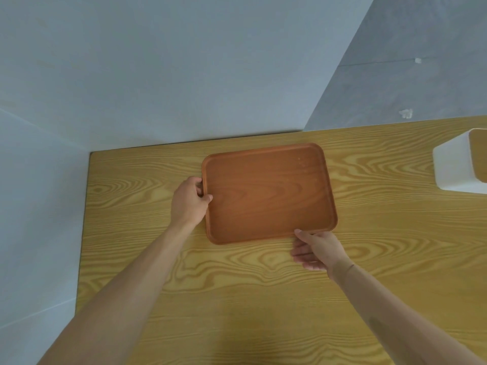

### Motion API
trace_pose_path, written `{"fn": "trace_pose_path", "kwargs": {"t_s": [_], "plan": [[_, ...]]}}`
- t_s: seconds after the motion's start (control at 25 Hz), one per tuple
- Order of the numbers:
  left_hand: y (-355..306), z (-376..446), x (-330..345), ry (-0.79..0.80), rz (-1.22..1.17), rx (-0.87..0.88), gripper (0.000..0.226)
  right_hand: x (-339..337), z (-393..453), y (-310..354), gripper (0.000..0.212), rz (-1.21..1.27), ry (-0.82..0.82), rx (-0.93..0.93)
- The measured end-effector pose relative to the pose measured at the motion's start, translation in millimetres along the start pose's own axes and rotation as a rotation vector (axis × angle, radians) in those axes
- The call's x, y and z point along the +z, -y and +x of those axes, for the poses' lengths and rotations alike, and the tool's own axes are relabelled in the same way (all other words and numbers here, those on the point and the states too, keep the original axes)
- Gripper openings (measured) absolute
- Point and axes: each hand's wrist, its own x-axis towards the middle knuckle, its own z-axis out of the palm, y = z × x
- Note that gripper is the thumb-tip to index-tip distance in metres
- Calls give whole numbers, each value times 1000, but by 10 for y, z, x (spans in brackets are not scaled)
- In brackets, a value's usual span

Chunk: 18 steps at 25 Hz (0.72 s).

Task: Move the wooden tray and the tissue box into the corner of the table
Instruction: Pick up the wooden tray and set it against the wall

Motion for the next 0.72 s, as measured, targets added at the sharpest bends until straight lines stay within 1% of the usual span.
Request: {"fn": "trace_pose_path", "kwargs": {"t_s": [0.08, 0.12, 0.16, 0.24, 0.28, 0.36, 0.4, 0.44, 0.52, 0.56, 0.64, 0.72], "plan": [[12, -58, -27, -5, 48, 20, 48, -6, -46, -12, 45, -179, -35, -61], [31, -100, -30, -12, 91, 37, 49, -13, -69, -38, 48, -312, -79, -113], [59, -152, -27, -26, 150, 64, 50, -24, -97, -74, 50, -490, -163, -183], [146, -279, 2, -59, 273, 132, 55, -80, -132, -204, 46, -864, -443, -377], [198, -354, 24, -66, 310, 156, 59, -123, -149, -260, 42, -936, -563, -491], [315, -515, 81, -40, 323, 180, 72, -240, -163, -363, 34, -947, -683, -697], [376, -594, 106, -12, 315, 185, 81, -303, -137, -401, 42, -960, -702, -752], [440, -667, 128, 22, 313, 186, 91, -363, -103, -424, 59, -1007, -700, -757], [550, -761, 169, 97, 341, 178, 108, -473, -35, -419, 90, -1110, -655, -705], [591, -787, 186, 131, 364, 176, 115, -515, -4, -403, 98, -1150, -624, -670], [655, -818, 209, 170, 411, 178, 123, -568, 73, -377, 102, -1210, -573, -645], [666, -818, 218, 176, 445, 180, 125, -588, 131, -339, 98, -1239, -553, -648]]}}
